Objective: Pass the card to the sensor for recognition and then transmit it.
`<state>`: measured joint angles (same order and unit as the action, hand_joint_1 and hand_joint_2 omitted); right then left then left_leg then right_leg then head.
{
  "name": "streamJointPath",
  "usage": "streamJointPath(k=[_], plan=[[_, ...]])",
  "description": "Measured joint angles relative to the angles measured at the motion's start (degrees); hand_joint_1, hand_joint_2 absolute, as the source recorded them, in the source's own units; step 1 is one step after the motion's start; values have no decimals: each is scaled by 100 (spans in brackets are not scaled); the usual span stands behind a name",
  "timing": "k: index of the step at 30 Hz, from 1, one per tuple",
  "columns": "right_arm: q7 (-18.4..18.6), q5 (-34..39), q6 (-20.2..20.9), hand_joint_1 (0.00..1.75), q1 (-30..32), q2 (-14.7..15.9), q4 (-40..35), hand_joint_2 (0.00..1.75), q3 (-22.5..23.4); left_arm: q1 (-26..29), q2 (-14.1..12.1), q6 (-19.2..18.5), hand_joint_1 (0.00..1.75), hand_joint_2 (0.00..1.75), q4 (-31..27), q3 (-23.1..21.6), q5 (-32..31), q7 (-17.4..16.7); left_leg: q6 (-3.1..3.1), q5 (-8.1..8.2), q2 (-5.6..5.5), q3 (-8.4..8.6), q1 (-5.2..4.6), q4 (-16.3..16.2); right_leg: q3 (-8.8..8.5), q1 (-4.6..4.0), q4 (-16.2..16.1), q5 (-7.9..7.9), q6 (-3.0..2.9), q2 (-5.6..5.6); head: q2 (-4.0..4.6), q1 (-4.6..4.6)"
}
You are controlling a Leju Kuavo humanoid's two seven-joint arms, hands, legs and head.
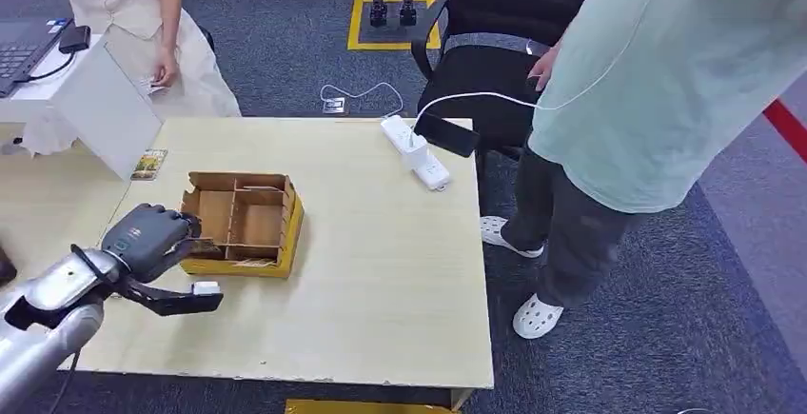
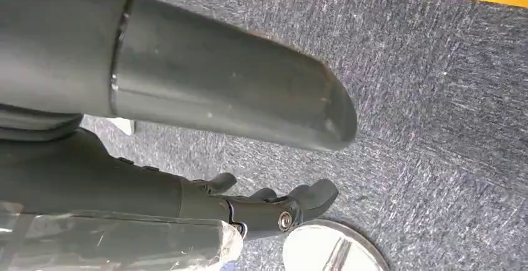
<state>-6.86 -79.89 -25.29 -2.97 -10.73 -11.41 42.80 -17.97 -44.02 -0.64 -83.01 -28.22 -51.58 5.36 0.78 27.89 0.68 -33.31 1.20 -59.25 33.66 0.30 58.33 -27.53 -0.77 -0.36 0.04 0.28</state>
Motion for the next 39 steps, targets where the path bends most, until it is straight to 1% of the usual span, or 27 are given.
streamJointPath(k=[2, 5, 8, 18, 22, 24, 26, 27, 28, 29, 30, 32, 33, 34, 35, 39], plan=[[4, 134, 0, 0, 0, -2, -2, 0, -20, -249, 50, 227, 175, 175, 2, 233, -169, -176, 0, -1, -9, -2, 0, 0, -3, 0, 0, 0, 0, 9, 0, 0], [11, 175, 0, 0, -2, -2, -2, 0, -61, -641, 92, 239, 175, 175, 7, 571, -254, -215, 1, -1, -6, 1, 0, 1, -6, 0, 1, 2, -1, 8, 0, 0], [11, 186, 0, 0, 0, -2, 0, 0, -96, -794, 129, 239, 175, 175, 9, 711, -287, -221, 1, -1, -3, 2, -1, 0, -6, 0, 2, 2, -2, 5, 0, 4], [11, 193, 0, 0, -4, -2, -2, 0, -112, -828, 190, 248, 175, 175, 9, 884, -300, -219, 1, -1, -4, 1, 0, 1, -4, 0, 1, 1, -1, 6, 0, 0], [22, 208, 4, 0, -4, -2, -2, 0, -114, -980, 179, 84, 175, 175, 26, 947, -223, -151, 1, -1, -5, 1, 0, 0, -4, 0, 1, 1, -2, 6, 0, 0], [30, 195, 5, 0, -3, -2, 0, 0, -116, -1074, 208, 140, 175, 175, 76, 969, -293, -190, 1, -1, -5, 2, 0, 0, -4, 0, 1, 1, -2, 6, 0, 0], [44, 151, 7, 0, -5, -2, 0, 0, -123, -1151, 317, 463, 175, 175, 188, 971, -620, -371, 1, -1, -6, 2, -1, 0, -4, 1, 1, 2, -2, 8, 0, 0], [52, 132, 7, 0, -6, -2, 0, 0, -136, -1184, 407, 757, 175, 175, 279, 980, -903, -548, 1, -1, -6, 2, -1, 0, -5, 1, 1, 2, -2, 8, 0, 2], [72, 114, 7, 0, -7, -2, 0, 0, -147, -1228, 503, 975, 175, 175, 376, 986, -1171, -699, 1, -1, -7, 2, -1, -1, -5, 1, 0, 2, -1, 9, 0, 0], [88, 84, 7, 0, -10, -2, -2, 0, -155, -1291, 646, 1287, 175, 175, 524, 999, -1500, -946, 1, -1, -11, 2, -1, -1, -6, 2, 0, 2, -1, 12, 0, 0], [90, 66, 7, 0, -18, -2, 0, 0, -171, -1369, 792, 1521, 175, 175, 696, 1008, -1804, -1162, 1, -1, -15, 1, -1, -1, -8, 2, 0, 2, -1, 15, 0, 2], [107, 25, 9, 0, -47, -9, -2, 0, -201, -1508, 1058, 1888, 175, 175, 1037, 1021, -2198, -1428, 1, -2, -13, 2, -1, -1, -8, 2, 0, 5, -2, 13, 0, 2], [133, 16, 15, 0, -63, -9, -2, 0, -217, -1578, 1170, 2080, 175, 175, 1214, 1045, -2302, -1494, 1, -2, -12, 2, -1, -1, -7, 2, 0, 7, -3, 12, 0, 2], [151, 12, 24, 0, -72, -11, 0, 0, -238, -1654, 1304, 2223, 175, 175, 1383, 1087, -2372, -1528, 0, -2, -12, 3, -1, -2, -8, 2, 0, 7, -3, 13, 0, 0], [157, 1, 33, 0, -80, -11, -2, 0, -258, -1731, 1421, 2287, 175, 175, 1537, 1122, -2436, -1531, 0, -3, -14, 2, -1, -3, -8, 2, 0, 7, -3, 14, 0, 2], [192, -34, 74, 0, -104, -17, 0, 0, -291, -2040, 1765, 2372, 175, 175, 2141, 1144, -2726, -1567, 0, -3, -14, 2, -1, -3, -8, 2, 0, 7, -4, 14, 0, 4]])
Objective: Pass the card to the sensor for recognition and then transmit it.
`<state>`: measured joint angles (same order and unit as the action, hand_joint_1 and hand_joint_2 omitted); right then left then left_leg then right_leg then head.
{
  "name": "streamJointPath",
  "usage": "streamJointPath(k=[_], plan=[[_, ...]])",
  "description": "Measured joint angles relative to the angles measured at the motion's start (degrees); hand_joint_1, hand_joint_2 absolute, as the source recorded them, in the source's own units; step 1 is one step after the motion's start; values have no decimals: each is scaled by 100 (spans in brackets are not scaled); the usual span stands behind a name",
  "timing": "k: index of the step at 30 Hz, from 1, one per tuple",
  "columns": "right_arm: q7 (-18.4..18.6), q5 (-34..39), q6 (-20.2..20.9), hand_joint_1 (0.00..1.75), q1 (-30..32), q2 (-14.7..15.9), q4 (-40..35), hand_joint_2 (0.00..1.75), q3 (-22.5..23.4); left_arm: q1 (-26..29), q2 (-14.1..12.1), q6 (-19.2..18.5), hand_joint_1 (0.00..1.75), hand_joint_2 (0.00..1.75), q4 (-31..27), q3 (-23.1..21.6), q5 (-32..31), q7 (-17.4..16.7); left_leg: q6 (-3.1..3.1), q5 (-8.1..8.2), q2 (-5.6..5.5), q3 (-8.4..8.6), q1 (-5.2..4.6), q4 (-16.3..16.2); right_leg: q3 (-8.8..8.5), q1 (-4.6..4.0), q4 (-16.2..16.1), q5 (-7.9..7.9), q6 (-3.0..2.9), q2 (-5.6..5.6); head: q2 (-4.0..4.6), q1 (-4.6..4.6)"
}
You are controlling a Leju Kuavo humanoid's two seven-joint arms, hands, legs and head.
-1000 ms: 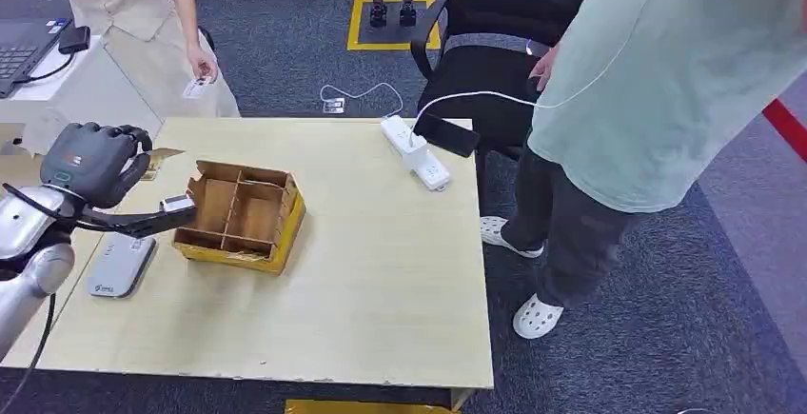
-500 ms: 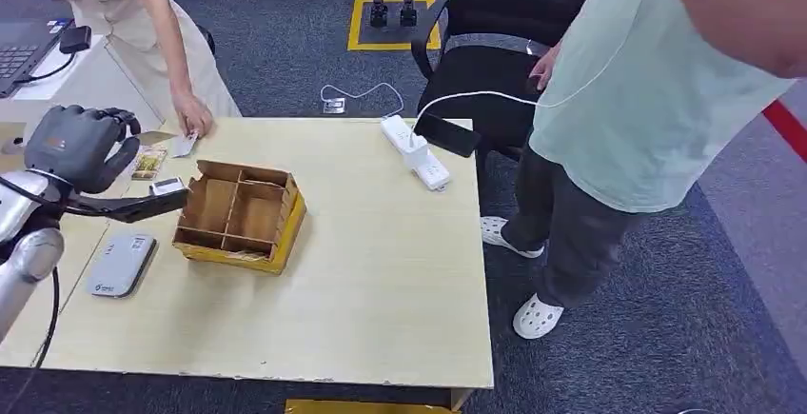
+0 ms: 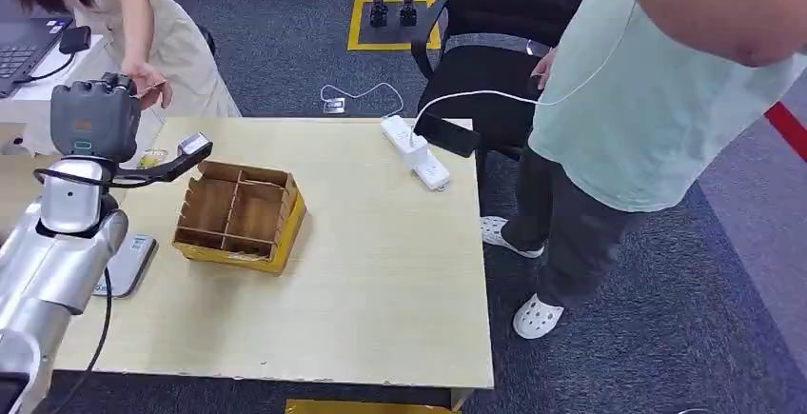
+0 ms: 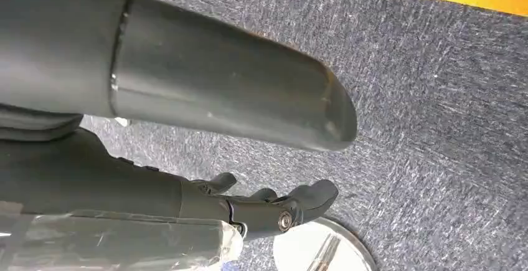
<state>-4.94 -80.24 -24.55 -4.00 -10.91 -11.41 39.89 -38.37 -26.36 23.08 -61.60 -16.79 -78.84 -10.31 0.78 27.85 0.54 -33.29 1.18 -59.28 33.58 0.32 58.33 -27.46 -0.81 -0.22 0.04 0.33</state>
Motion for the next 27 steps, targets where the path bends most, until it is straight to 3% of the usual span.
streamJointPath(k=[4, 5, 6, 17, 23, 27], plan=[[0, -13, -2, 0, -6, -11, 0, 0, -28, -245, 261, 116, 175, 175, 489, 33, -149, -57, 1, 0, 2, 0, 0, 0, 1, 0, 1, 0, 0, -3, 0, -2], [0, -11, -2, 0, -5, -11, 0, 0, -37, -281, 305, 123, 23, 175, 580, 44, -162, -55, 1, 0, 3, 0, 0, 0, 1, -1, 1, 0, 0, -4, 0, 2], [0, -7, -2, 0, -5, -11, 0, 0, -44, -314, 346, 129, 0, 175, 657, 57, -166, -55, 1, 0, 4, 0, 0, 0, 2, -1, 1, 0, 0, -4, 0, -2], [13, 0, 0, 0, 0, -15, 0, 0, -59, -413, 471, 249, 0, 175, 1050, 188, -256, -59, 0, 0, 5, -4, 0, 2, 2, -1, 2, -1, 0, -6, 0, -2], [15, 44, -2, 0, 22, -15, 0, 0, -59, -429, 87, 273, 0, 175, 1327, 435, -234, -51, 2, 0, 15, -2, 1, 3, 7, -1, 9, -1, -2, -16, 0, -2], [13, 63, -9, 0, 36, -15, 0, 0, -59, -428, -302, 284, 0, 175, 1601, 619, -216, -50, 2, -1, 16, -3, 2, 5, 9, -2, 12, -3, -4, -17, 0, -2]])
